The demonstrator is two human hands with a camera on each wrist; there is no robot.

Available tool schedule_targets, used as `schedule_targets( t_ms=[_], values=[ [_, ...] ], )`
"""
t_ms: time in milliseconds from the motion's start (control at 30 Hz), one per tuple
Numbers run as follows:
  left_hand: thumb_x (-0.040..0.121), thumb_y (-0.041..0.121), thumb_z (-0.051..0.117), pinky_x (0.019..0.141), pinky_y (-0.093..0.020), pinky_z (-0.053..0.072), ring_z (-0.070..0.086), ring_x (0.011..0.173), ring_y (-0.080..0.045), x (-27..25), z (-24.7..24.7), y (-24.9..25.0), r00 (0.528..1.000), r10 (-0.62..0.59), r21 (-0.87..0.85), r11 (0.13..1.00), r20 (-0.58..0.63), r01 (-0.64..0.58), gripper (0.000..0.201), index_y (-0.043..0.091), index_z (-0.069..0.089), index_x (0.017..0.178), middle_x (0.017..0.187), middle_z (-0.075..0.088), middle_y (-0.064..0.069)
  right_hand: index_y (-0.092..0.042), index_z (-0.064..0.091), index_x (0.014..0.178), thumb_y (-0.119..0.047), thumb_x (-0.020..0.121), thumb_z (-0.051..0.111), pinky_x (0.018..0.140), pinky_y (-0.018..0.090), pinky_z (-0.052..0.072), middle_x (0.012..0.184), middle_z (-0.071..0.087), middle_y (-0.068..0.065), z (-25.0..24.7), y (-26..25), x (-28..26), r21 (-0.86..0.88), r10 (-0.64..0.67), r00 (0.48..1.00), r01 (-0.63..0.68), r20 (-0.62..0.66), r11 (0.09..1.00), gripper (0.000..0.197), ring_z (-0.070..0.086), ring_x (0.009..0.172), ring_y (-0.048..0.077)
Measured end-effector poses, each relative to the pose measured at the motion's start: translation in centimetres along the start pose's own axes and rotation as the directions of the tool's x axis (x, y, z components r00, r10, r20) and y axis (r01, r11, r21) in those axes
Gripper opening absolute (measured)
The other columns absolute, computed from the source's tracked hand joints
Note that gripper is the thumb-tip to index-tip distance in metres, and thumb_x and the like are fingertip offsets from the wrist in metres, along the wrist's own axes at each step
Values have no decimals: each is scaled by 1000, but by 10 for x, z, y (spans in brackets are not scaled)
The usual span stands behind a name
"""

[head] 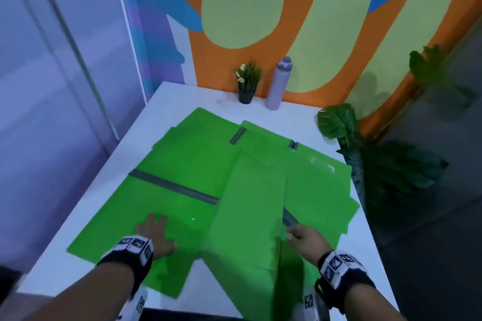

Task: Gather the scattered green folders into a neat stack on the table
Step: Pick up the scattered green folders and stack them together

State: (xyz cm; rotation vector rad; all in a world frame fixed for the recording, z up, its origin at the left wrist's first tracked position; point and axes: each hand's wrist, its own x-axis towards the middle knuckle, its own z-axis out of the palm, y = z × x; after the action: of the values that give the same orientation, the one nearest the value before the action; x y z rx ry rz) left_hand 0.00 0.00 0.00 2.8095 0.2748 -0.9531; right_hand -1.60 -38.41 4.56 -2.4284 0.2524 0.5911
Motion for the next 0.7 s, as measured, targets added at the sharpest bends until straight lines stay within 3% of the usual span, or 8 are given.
schedule_targets(
  t_ms=[200, 267, 367, 433, 533, 633, 700],
  values=[
    [85, 48, 63, 117, -51, 28, 10, 150, -37, -20, 26, -16, 998, 64, 21, 998, 11, -64, 93, 29, 5, 155, 165, -6, -8, -15, 46, 139, -24, 92, 57, 101, 33, 44, 139, 54, 6, 15, -12, 25, 1, 66, 997, -66, 37, 998, 49, 54, 121, 21],
    [85, 50, 60, 113, -54, 33, 21, 148, -31, -29, 29, -22, 997, 74, 32, 997, 32, -75, 86, 33, 11, 153, 164, 3, -3, -10, 50, 135, -16, 92, 58, 95, 30, 45, 131, 59, 8, 17, -14, 33, 14, 89, 996, -89, 8, 996, 44, 58, 112, 22],
    [86, 53, 56, 107, -53, 40, 44, 134, -24, -39, 24, -27, 997, 79, 96, 992, 9, -79, 71, 35, 26, 148, 153, 30, 1, -15, 59, 111, -8, 90, 59, 88, 32, 52, 104, 64, 4, 20, -18, 43, 38, 109, 993, -107, -51, 994, 22, 63, 99, 21],
    [89, 47, 57, 105, -46, 44, 51, 126, -22, -36, 13, -27, 994, 98, 75, 993, -41, -95, 62, 30, 35, 145, 144, 43, 0, -13, 56, 121, -11, 90, 60, 91, 32, 51, 116, 64, 8, 24, -21, 46, 43, 121, 992, -120, -31, 992, 31, 62, 100, 21],
    [92, 31, 56, 105, -39, 45, 52, 124, -23, -19, -6, -16, 973, 187, -6, 982, -138, -190, 54, 24, 41, 143, 142, 47, -4, -11, 40, 142, -17, 89, 62, 99, 37, 48, 138, 52, 13, 29, -27, 51, 30, 164, 986, -164, -28, 986, 57, 58, 114, 26],
    [92, 23, 56, 110, -42, 41, 49, 129, -25, 3, -15, 10, 910, 327, 5, 942, -253, -337, 54, 22, 41, 144, 145, 47, -7, -6, 36, 143, -14, 91, 60, 103, 37, 44, 140, 51, 13, 30, -34, 52, 77, 193, 981, -190, -34, 979, 58, 54, 123, 29],
    [92, 22, 58, 112, -46, 38, 45, 134, -27, 16, -17, 31, 874, 391, 35, 917, -288, -399, 58, 24, 38, 146, 149, 45, -8, -7, 31, 146, -26, 92, 59, 107, 41, 40, 147, 44, 12, 31, -37, 51, 97, 209, 978, -206, -18, 974, 65, 47, 131, 30]
  ],
)
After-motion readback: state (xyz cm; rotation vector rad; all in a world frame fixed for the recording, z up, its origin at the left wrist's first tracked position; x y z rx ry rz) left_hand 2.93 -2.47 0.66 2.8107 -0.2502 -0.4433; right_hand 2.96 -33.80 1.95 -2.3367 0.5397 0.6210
